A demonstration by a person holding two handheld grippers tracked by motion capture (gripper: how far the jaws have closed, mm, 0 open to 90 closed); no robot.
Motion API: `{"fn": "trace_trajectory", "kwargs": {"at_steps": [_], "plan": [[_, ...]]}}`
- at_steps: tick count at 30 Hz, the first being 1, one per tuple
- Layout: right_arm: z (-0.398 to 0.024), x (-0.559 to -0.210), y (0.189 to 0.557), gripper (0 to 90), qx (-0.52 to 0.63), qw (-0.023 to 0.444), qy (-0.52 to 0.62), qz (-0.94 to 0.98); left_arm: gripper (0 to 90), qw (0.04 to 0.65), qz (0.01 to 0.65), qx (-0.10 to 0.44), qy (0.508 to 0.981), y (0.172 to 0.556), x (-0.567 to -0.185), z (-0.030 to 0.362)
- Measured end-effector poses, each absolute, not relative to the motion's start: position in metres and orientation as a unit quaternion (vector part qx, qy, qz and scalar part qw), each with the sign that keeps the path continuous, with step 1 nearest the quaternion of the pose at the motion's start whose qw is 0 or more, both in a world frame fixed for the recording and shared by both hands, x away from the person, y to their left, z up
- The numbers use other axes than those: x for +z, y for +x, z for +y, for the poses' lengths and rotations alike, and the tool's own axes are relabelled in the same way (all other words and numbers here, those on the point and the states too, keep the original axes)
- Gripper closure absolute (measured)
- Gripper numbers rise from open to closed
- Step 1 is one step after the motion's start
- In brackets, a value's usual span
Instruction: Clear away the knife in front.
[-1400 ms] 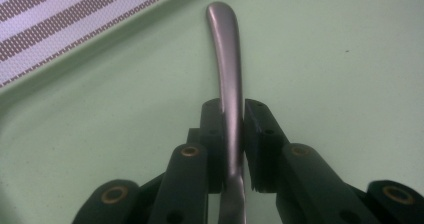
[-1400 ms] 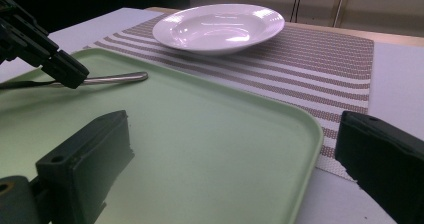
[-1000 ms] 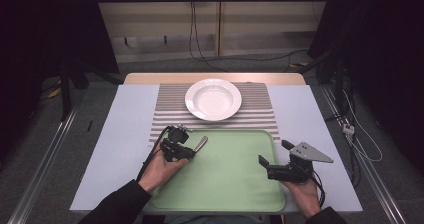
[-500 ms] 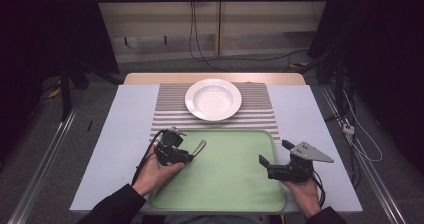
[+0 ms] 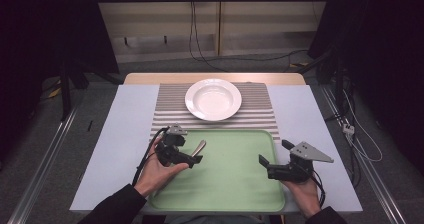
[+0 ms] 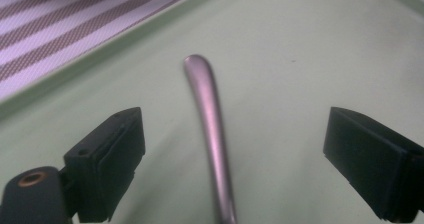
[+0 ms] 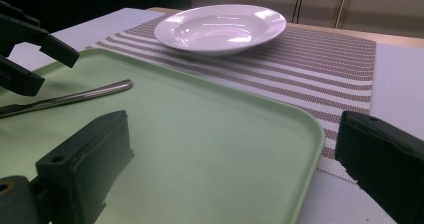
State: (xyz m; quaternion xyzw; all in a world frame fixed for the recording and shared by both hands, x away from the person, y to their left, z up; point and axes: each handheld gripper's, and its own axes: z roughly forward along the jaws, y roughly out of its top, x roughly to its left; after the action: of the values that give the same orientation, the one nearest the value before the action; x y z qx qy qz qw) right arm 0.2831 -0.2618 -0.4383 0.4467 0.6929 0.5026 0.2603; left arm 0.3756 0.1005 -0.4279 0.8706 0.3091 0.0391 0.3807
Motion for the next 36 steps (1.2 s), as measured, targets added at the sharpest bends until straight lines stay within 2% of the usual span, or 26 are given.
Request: {"fn": "trace_trajectory", "kwargs": {"at_steps": [1,3,6,10,14,19,36], "plan": [[-0.262,-0.438,0.283,1.4,0.503,0.26,0.447,0.693,12.3,0.384,0.303,0.04,0.872,0.373,-0.428,0.099],[-0.261,-0.438,0.283,1.4,0.501,0.261,0.448,0.694,25.8,0.383,0.279,0.04,0.88,0.37,-0.428,0.095],[-0.261,-0.438,0.283,1.5,0.5,0.262,0.447,0.695,41.0,0.378,0.26,0.043,0.888,0.366,-0.431,0.087],[-0.26,-0.438,0.283,1.5,0.5,0.263,0.446,0.695,70.0,0.36,0.254,0.045,0.897,0.365,-0.436,0.081],[-0.26,-0.438,0.282,1.5,0.501,0.263,0.445,0.695,90.0,0.344,0.255,0.044,0.902,0.368,-0.442,0.078],[-0.261,-0.438,0.282,1.4,0.5,0.262,0.446,0.694,90.0,0.328,0.265,0.058,0.905,0.375,-0.445,0.08],[-0.26,-0.438,0.282,1.4,0.5,0.262,0.446,0.694,90.0,0.31,0.278,0.061,0.907,0.38,-0.442,0.091]]}}
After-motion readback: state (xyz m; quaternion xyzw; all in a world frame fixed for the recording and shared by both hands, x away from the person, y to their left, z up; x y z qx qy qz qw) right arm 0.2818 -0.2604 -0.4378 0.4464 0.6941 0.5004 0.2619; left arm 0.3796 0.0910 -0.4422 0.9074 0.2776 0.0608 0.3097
